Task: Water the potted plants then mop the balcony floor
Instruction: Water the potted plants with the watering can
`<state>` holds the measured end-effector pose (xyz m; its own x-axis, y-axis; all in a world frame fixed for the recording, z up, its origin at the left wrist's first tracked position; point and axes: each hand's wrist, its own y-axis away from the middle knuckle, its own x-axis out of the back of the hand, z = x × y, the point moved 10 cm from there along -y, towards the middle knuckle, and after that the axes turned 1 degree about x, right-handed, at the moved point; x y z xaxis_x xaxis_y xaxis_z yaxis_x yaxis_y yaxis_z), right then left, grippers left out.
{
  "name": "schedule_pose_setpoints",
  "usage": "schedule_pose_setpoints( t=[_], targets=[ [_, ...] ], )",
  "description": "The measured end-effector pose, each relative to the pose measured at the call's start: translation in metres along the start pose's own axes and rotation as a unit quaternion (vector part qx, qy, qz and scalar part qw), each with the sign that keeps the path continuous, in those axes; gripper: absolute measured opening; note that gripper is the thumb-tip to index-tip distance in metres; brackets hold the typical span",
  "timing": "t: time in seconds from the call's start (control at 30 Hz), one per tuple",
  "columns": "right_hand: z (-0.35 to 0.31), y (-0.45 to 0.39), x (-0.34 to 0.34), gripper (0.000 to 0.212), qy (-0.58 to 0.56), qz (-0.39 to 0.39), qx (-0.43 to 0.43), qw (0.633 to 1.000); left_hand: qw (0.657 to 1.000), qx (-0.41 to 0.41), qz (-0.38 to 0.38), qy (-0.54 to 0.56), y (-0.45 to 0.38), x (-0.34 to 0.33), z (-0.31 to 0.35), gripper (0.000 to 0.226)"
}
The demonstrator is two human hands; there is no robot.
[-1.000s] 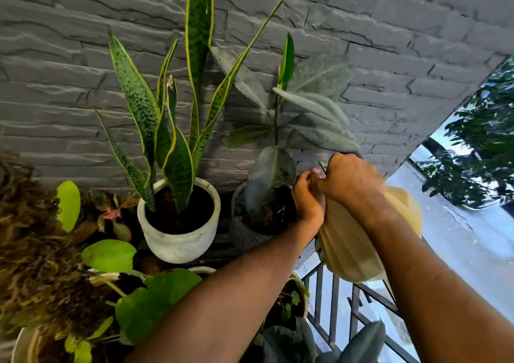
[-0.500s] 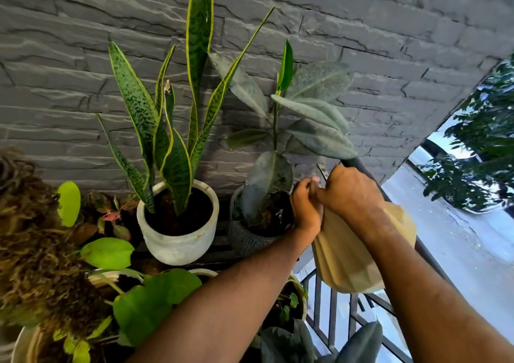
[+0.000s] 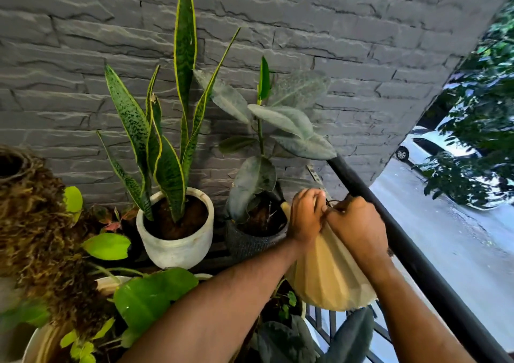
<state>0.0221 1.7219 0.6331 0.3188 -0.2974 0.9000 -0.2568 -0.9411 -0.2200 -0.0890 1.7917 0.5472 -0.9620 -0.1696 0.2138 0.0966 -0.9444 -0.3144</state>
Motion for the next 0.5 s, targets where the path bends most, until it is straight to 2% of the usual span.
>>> schedule_pose_setpoints(
  t=[0.27,0.5],
  targets=[
    [0.036,0.044,0.007,0.017,-0.097,0.056,-0.048,0.993,0.995,-0.048,-0.056,-0.066,0.029,-0.008,0.026,0.025],
    [0.053,0.093,0.014,0.026,-0.170,0.114,-0.078,0.976,0.981,-0.138,-0.092,-0.096,0.063,0.001,0.065,0.035]
  ],
)
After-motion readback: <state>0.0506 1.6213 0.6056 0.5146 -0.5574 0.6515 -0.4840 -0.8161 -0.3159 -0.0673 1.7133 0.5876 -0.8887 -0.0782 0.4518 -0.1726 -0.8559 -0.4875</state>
